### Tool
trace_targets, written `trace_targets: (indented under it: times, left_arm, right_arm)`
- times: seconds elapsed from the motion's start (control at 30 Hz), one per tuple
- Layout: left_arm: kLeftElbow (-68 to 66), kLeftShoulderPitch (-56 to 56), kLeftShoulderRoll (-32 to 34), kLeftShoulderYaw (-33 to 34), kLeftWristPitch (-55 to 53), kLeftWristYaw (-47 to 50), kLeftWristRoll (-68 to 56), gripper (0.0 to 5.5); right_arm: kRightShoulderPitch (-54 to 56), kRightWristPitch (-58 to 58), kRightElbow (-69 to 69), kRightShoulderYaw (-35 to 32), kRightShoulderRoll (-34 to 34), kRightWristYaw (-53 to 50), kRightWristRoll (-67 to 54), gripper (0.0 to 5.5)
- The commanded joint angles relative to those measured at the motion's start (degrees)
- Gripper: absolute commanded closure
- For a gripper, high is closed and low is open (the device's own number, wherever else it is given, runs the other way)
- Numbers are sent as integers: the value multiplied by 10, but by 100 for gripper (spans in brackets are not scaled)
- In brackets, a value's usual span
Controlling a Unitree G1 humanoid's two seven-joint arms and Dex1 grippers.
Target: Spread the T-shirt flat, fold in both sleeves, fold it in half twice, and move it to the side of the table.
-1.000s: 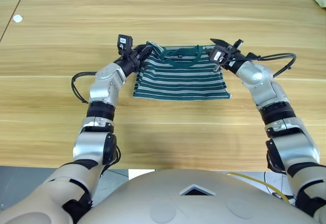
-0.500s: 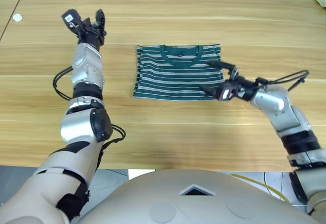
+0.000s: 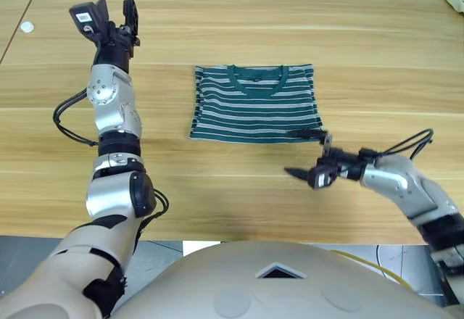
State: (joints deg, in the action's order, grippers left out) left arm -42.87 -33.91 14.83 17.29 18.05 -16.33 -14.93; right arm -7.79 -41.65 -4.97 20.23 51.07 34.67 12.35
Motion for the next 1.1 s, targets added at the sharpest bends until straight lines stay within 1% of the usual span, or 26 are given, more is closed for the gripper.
trace_targets:
  times: [0.03, 0.1, 0.2, 0.27, 0.33, 0.5, 0.57, 0.63, 0.77, 0.83, 0.93, 1.0, 1.1]
  left_arm:
    - [19, 11, -2, -11, 7, -2, 10, 242]
    - [21, 13, -2, -14, 6, -2, 9, 242]
    - [24, 17, -3, -18, 7, -2, 11, 242]
    - [29, 20, -5, -22, 9, -1, 14, 242]
    - [40, 25, -9, -27, 10, -7, 14, 242]
    - [91, 47, -25, -41, 15, -38, 0, 242]
    - [104, 51, -29, -42, 16, -46, -3, 242]
    - [107, 53, -28, -43, 20, -49, -2, 242]
    - [117, 62, -25, -47, 34, -71, -4, 242]
    - [125, 69, -27, -49, 46, -90, -12, 242]
    - [117, 76, -27, -63, 87, -99, 13, 242]
    - [111, 90, -9, -91, 162, -80, 88, 242]
    - [91, 128, 49, -178, 284, -53, 275, 242]
  right_arm:
    - [-1, 6, -80, -59, 19, 9, -130, 12]
    - [11, 34, -95, -84, 4, -1, -156, 12]
    - [86, 118, -27, -101, -55, -66, -43, 12]
    - [127, 162, 25, -96, -81, -117, 58, 12]
    - [151, 183, 64, -88, -94, -154, 128, 12]
    - [206, 222, 182, -51, -103, -238, 275, 12]
    - [207, 216, 206, -36, -98, -244, 298, 12]
    - [192, 197, 206, -23, -87, -225, 296, 12]
    - [141, 143, 199, 5, -39, -174, 288, 12]
    - [130, 121, 189, 12, -31, -171, 283, 12]
    - [87, 62, 113, 15, -12, -143, 212, 12]
    - [56, 20, 47, 9, 8, -123, 139, 12]
    - [22, -40, -40, 11, 29, -94, 41, 12]
